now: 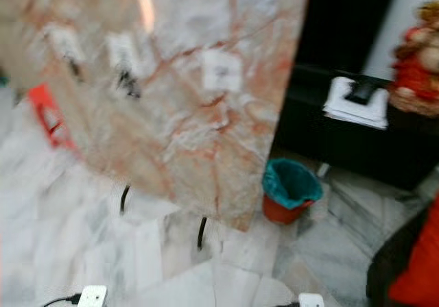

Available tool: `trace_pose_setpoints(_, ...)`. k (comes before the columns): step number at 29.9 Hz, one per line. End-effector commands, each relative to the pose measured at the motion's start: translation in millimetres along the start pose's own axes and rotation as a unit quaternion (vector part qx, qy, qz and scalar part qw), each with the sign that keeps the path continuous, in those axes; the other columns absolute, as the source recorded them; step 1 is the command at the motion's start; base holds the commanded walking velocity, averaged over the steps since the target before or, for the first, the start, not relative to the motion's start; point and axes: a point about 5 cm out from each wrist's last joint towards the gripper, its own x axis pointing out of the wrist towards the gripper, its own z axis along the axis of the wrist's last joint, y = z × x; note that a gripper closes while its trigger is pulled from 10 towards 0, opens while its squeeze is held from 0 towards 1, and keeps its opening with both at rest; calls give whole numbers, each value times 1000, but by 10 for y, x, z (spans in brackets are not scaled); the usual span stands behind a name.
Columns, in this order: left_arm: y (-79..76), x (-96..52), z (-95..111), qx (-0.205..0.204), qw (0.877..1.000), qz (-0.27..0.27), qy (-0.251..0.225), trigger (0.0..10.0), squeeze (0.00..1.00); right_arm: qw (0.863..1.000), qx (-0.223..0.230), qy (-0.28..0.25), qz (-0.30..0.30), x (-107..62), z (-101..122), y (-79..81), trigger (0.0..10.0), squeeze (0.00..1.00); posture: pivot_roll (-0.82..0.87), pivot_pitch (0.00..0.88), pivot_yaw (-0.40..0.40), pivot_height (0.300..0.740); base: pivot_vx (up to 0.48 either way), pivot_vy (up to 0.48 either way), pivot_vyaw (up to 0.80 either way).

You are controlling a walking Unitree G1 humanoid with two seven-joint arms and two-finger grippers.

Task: Hang keys on a hook

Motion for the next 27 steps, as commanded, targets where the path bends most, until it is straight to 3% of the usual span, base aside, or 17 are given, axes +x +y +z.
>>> trace_pose_setpoints(1,-15,15,99,3,1000,11,-24,10000,0,1000,2,2,-4,-8,-31,-48,10000,0,-46,0,-49,740,0,-277,800)
trace_pose_setpoints(9,12,-20,203,-18,993,45,-104,10000,0,1000,15,-4,0,-9,-29,-42,10000,0,-43,0,-49,740,0,0,0)
trace_pose_setpoints(11,-17,6,586,-25,984,35,-171,10000,0,1000,13,-4,2,-9,-29,-43,10000,0,-45,0,-48,740,0,0,0)
trace_pose_setpoints(12,-9,-3,978,-22,972,38,-230,10000,0,1000,14,-5,3,-9,-28,-43,10000,0,-46,0,-47,740,0,0,0)
trace_pose_setpoints(14,41,-50,1249,-7,959,41,-280,10000,0,1000,14,-6,3,-10,-29,-43,10000,0,-47,0,-46,740,0,0,0)
trace_pose_setpoints(15,46,-59,1280,-7,957,39,-287,10000,0,1000,14,-6,3,-10,-29,-44,10000,0,-47,0,-46,740,0,0,0)
trace_pose_setpoints(17,26,-146,1459,11,941,35,-337,10000,0,1000,15,-6,3,-10,-29,-44,10000,0,-47,0,-46,740,0,0,0)
trace_pose_setpoints(18,-34,-289,1641,49,916,32,-398,10000,0,1000,16,-7,2,-10,-33,-45,10000,0,-46,0,-45,740,0,0,0)
trace_pose_setpoints(20,-78,-399,1737,75,894,36,-440,10000,0,1000,16,-7,1,-11,-36,-46,10000,0,-44,0,-44,740,0,0,0)
trace_pose_setpoints(21,-78,-399,1737,75,894,36,-440,10000,0,1000,16,-7,1,-11,-36,-46,10000,0,-44,0,-44,740,0,0,0)
trace_pose_setpoints(23,-123,-516,1785,81,875,39,-476,10000,0,1000,13,-6,1,-12,-42,-48,10000,0,-45,0,-38,740,0,0,0)
trace_pose_setpoints(25,-171,-596,1801,66,863,33,-499,10000,0,1000,11,-6,1,-13,-45,-52,10000,0,-48,0,-42,740,0,0,0)
trace_pose_setpoints(27,-192,-622,1808,66,860,29,-505,10000,0,1000,10,-6,0,-13,-46,-53,10000,0,-47,0,-42,740,0,0,0)
